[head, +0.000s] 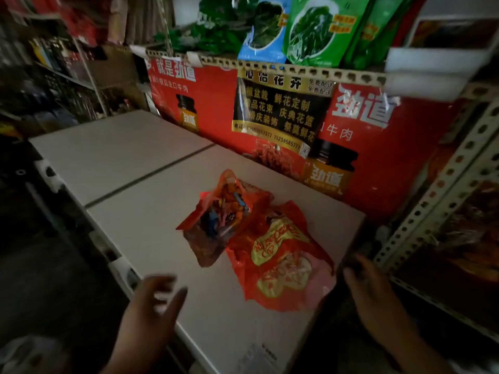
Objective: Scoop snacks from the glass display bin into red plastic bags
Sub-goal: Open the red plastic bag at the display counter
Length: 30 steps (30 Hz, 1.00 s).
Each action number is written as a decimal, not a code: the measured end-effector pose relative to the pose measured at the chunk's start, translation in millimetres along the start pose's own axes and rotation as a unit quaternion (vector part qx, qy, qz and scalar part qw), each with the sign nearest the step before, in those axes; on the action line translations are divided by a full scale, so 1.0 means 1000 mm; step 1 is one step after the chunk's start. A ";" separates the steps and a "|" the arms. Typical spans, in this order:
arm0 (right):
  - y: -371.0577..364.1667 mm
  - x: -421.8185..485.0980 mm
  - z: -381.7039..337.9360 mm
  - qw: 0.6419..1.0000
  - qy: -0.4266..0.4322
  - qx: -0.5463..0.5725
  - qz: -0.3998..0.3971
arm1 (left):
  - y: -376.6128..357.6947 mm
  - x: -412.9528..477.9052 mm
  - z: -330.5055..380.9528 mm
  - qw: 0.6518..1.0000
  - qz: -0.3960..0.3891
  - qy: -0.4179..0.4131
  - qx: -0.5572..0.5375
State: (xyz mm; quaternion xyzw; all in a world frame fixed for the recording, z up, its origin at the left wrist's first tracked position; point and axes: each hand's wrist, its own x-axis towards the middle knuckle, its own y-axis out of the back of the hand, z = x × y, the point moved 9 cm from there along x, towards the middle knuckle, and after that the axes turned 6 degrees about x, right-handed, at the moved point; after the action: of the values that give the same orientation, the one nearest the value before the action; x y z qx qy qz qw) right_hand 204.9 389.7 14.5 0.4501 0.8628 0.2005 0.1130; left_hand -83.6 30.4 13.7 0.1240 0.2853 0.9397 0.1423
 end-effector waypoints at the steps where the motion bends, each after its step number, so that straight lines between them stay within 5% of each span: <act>1: -0.008 0.015 0.007 0.999 -0.038 0.027 -0.018 | -0.013 0.021 0.014 1.000 -0.012 0.021 -0.018; 5: -0.062 0.047 0.003 0.980 -0.117 0.100 -0.124 | -0.048 0.087 0.039 0.990 -0.098 0.068 -0.076; 10: -0.116 0.069 -0.045 0.965 -0.006 0.171 -0.198 | -0.103 0.109 0.068 0.971 -0.203 -0.062 -0.106; 14: -0.126 0.077 -0.060 0.944 0.135 0.007 -0.299 | -0.135 0.099 0.082 0.932 -0.319 -0.167 -0.027; 16: -0.115 0.088 -0.062 0.937 0.193 -0.082 -0.281 | -0.136 0.102 0.087 0.932 -0.294 -0.210 0.025; 19: -0.103 0.105 -0.080 0.906 0.313 -0.224 -0.173 | -0.127 0.117 0.101 0.950 -0.133 -0.265 0.098; 23: -0.125 0.105 -0.099 0.874 0.400 -0.175 -0.214 | -0.124 0.129 0.128 0.922 -0.016 -0.326 0.209; 26: -0.136 0.109 -0.098 0.912 0.326 -0.038 -0.247 | -0.120 0.137 0.127 0.949 -0.027 -0.278 0.149; 30: -0.123 0.120 -0.109 0.953 0.276 0.041 -0.118 | -0.098 0.150 0.109 0.991 0.019 -0.117 0.062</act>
State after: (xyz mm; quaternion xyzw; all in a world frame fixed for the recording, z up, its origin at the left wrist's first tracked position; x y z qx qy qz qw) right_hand 5.4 397.8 55.4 0.2763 0.9148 0.2669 -0.1250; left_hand -169.4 213.5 68.4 0.2469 0.3221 0.9018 0.1485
